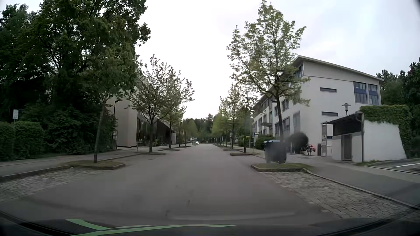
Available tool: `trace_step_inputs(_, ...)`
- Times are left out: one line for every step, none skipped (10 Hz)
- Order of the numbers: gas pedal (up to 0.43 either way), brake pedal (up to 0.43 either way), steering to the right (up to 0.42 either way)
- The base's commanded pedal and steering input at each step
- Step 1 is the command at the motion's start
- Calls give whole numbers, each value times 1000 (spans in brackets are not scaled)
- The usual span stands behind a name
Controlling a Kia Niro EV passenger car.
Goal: Follow the waypoints while adhering to traffic rules and regulations
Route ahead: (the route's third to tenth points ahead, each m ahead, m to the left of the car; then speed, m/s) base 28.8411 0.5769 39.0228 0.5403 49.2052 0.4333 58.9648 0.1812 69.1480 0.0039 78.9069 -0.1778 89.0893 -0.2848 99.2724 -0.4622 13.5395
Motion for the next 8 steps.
trace_step_inputs(157, 0, -2)
trace_step_inputs(157, 0, -2)
trace_step_inputs(157, 0, -2)
trace_step_inputs(157, 0, -2)
trace_step_inputs(157, 0, -1)
trace_step_inputs(157, 0, -2)
trace_step_inputs(157, 0, -1)
trace_step_inputs(157, 0, -1)
